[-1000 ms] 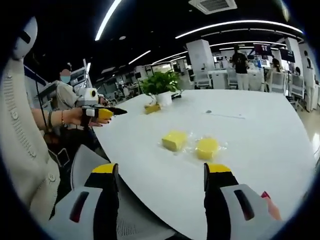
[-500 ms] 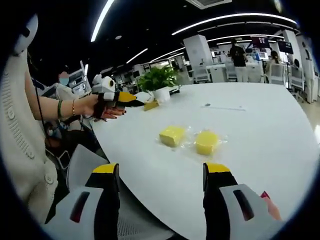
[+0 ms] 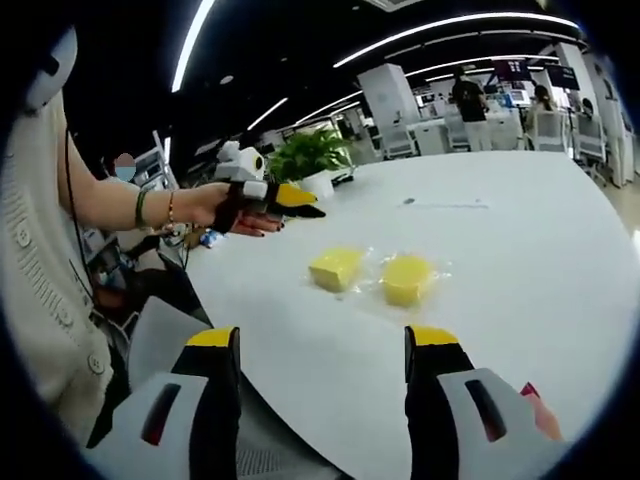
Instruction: Compare the silicone blocks by pressing each to a similar depth, holding the contact briefly, and releasing to observe deformation and rebound differences across the visible hardness samples.
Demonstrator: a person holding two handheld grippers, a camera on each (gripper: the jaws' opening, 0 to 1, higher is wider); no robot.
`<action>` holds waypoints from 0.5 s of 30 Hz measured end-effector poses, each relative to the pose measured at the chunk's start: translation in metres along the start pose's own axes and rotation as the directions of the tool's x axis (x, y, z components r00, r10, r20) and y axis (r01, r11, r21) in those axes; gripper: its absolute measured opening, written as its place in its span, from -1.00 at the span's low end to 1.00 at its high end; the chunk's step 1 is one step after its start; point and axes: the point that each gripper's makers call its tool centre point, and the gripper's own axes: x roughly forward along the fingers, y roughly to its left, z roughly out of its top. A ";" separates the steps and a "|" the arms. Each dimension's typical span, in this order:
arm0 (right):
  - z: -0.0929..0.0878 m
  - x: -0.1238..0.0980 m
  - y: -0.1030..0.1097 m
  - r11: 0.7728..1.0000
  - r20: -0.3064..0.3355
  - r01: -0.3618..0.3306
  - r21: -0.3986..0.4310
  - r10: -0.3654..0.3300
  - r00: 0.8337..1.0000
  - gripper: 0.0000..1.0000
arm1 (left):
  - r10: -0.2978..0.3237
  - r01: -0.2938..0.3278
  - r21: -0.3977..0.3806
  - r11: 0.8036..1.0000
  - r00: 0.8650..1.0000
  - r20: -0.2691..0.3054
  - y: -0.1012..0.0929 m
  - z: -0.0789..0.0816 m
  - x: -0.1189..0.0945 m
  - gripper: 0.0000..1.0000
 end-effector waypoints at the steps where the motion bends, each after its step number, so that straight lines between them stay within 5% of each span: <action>1: 0.000 0.001 -0.001 1.000 0.000 0.002 0.001 -0.002 1.000 0.23 | 0.009 -0.009 -0.025 1.000 1.000 0.004 0.005 0.000 0.006 0.00; 15: -0.014 0.011 -0.022 0.998 -0.020 0.002 0.059 -0.001 1.000 0.22 | 0.139 -0.151 -0.128 0.980 0.985 -0.098 0.051 -0.022 0.061 -0.04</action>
